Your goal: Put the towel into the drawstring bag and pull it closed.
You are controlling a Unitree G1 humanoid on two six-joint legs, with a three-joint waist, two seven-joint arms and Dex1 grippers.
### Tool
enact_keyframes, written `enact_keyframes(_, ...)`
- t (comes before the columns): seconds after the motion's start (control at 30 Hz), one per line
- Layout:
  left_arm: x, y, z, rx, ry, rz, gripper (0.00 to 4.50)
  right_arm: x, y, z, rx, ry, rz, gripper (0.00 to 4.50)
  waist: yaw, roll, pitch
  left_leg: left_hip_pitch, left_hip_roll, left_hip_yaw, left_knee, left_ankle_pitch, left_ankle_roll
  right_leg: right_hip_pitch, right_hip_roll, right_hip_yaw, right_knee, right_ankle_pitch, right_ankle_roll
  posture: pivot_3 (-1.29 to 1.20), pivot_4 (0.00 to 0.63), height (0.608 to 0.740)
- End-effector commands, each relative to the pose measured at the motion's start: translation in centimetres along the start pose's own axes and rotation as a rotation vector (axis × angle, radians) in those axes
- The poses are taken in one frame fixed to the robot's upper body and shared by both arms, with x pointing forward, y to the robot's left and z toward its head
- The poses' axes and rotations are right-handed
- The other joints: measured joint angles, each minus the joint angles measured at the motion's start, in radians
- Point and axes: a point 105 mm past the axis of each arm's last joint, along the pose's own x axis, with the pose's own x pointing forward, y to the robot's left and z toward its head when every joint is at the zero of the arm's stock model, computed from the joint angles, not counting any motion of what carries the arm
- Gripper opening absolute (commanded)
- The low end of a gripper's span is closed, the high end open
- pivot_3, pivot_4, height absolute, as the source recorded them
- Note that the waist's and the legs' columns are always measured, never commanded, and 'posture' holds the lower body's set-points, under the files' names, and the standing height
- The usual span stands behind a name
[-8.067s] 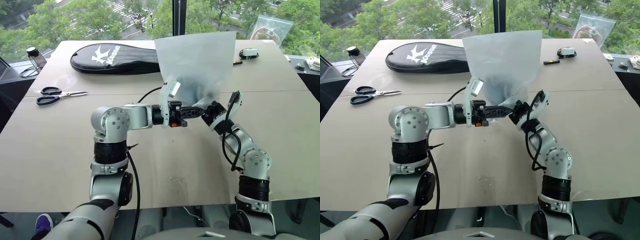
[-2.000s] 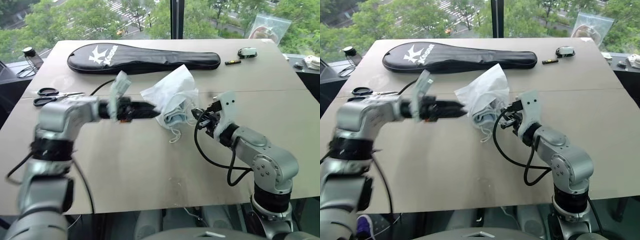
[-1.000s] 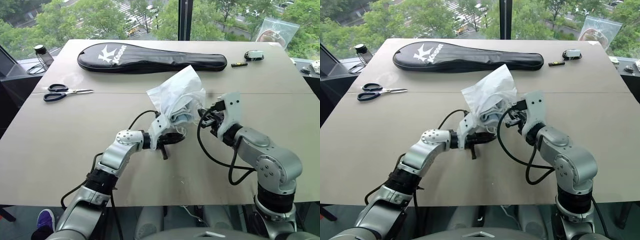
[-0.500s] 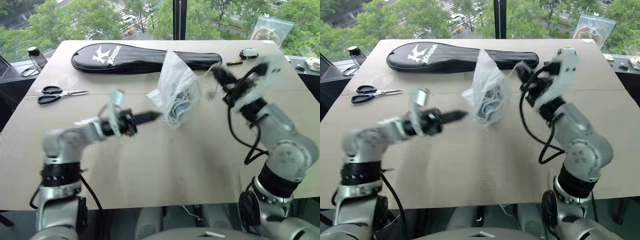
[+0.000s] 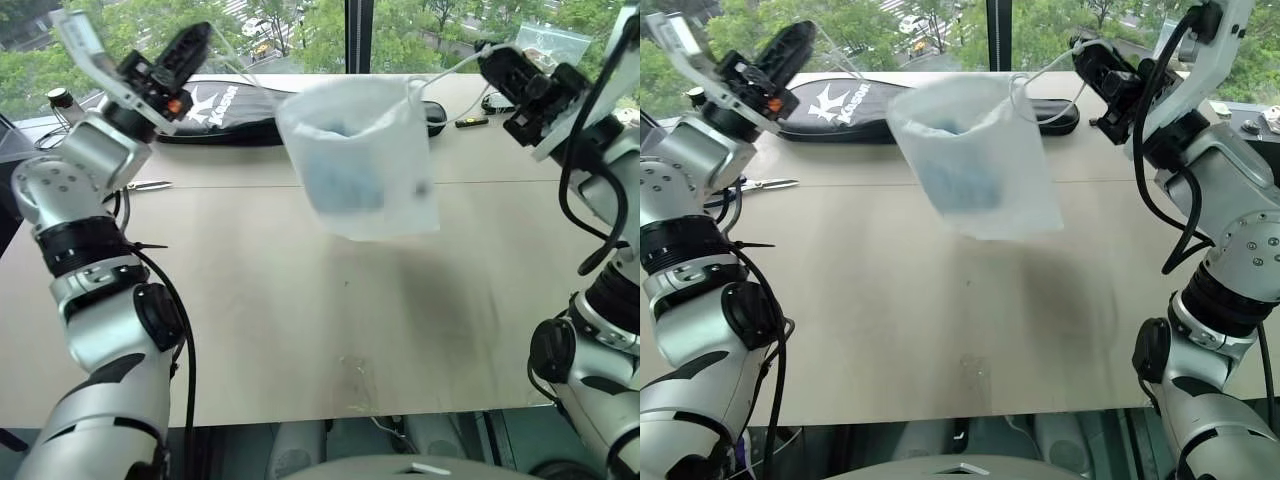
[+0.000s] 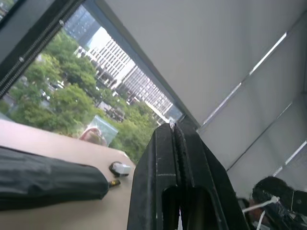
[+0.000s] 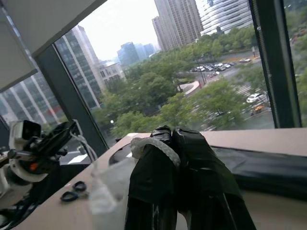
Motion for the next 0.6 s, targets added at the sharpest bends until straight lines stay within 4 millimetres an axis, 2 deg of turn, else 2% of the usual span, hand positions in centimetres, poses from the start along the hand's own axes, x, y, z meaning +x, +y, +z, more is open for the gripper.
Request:
enact_keyframes(0.03, 0.8, -2.3, 1.0, 0.098, 0.001, -0.068, 0.02, -0.5, 3.0, 3.9, 0.074, -0.174, 0.149, 0.00, -0.003, 0.000, 0.000, -0.001, 0.000, -0.001, 0.001, 0.000, 0.000, -0.001, 0.000, -0.001, 0.000, 0.000, 0.000, 0.00, 0.150, 0.740)
enact_keyframes(0.07, 0.8, -2.1, 0.6, 0.124, 0.024, -0.055, 0.02, -0.5, 2.9, 4.2, 0.088, -0.183, 0.142, 0.00, -0.004, 0.000, 0.000, -0.001, 0.000, 0.000, 0.002, 0.000, 0.000, -0.001, 0.000, 0.000, 0.001, 0.000, 0.000, 0.00, 0.150, 0.740)
enact_keyframes(0.13, 0.5, -1.9, 2.0, 0.082, -0.042, -0.059, 0.02, -0.7, 2.6, 3.0, -0.032, -0.104, 0.116, 0.00, -0.001, 0.000, 0.000, -0.001, 0.000, 0.000, 0.002, 0.000, 0.000, -0.001, 0.001, 0.000, 0.002, 0.000, 0.000, 0.00, 0.150, 0.740)
enact_keyframes(0.17, 0.3, -1.1, 3.4, 0.067, -0.107, -0.018, 0.02, -0.9, 2.7, 4.1, -0.001, -0.147, 0.134, 0.00, 0.000, 0.000, 0.000, -0.001, 0.000, 0.000, 0.002, 0.000, 0.000, -0.001, 0.001, -0.001, 0.002, 0.000, 0.000, 0.00, 0.150, 0.740)
enact_keyframes(0.2, 0.0, 0.0, 3.7, 0.119, -0.103, 0.043, 0.02, -1.0, 2.0, 5.0, -0.005, -0.175, 0.106, 0.00, -0.001, 0.000, 0.000, -0.001, 0.000, 0.000, 0.002, 0.000, 0.000, -0.001, 0.001, -0.001, 0.002, 0.000, 0.000, 0.00, 0.150, 0.740)
enact_keyframes(0.3, -0.9, 3.3, 4.0, 0.217, -0.093, 0.214, 0.02, -1.9, -3.1, 4.0, -0.101, -0.096, -0.132, 0.00, 0.001, 0.000, 0.000, -0.002, 0.000, 0.000, 0.004, 0.000, 0.000, -0.002, 0.001, 0.000, 0.003, 0.000, 0.000, 0.00, 0.150, 0.740)
enact_keyframes(0.33, -1.2, 4.4, 4.1, 0.248, -0.096, 0.288, 0.02, -2.6, -4.7, 4.2, -0.087, -0.110, -0.205, 0.00, 0.002, 0.000, 0.000, -0.001, -0.001, 0.000, 0.003, 0.000, 0.000, -0.001, 0.001, 0.000, 0.002, 0.000, 0.000, 0.00, 0.150, 0.740)
enact_keyframes(0.4, -1.7, 6.2, 4.2, 0.326, -0.084, 0.413, 0.02, -3.5, -6.8, 4.4, -0.124, -0.102, -0.325, 0.00, 0.009, -0.001, 0.000, -0.001, -0.001, 0.000, 0.003, 0.000, 0.000, -0.001, 0.000, -0.001, 0.001, 0.000, 0.000, 0.00, 0.150, 0.740)
enact_keyframes(0.5, -3.3, 9.1, 4.7, 0.493, -0.063, 0.650, 0.02, -5.3, -10.4, 4.0, -0.357, 0.020, -0.572, 0.00, 0.022, 0.000, 0.000, -0.004, -0.002, 0.000, 0.004, 0.000, 0.000, -0.002, -0.001, -0.001, 0.001, 0.000, 0.000, 0.00, 0.150, 0.740)
enact_keyframes(0.6, -4.9, 10.5, 5.5, 0.559, -0.099, 0.788, 0.02, -7.3, -13.0, 4.5, -0.561, 0.092, -0.765, 0.00, 0.026, -0.001, 0.000, -0.006, -0.002, 0.000, 0.004, 0.000, 0.000, -0.004, -0.001, -0.001, 0.001, 0.000, 0.000, 0.00, 0.150, 0.740)
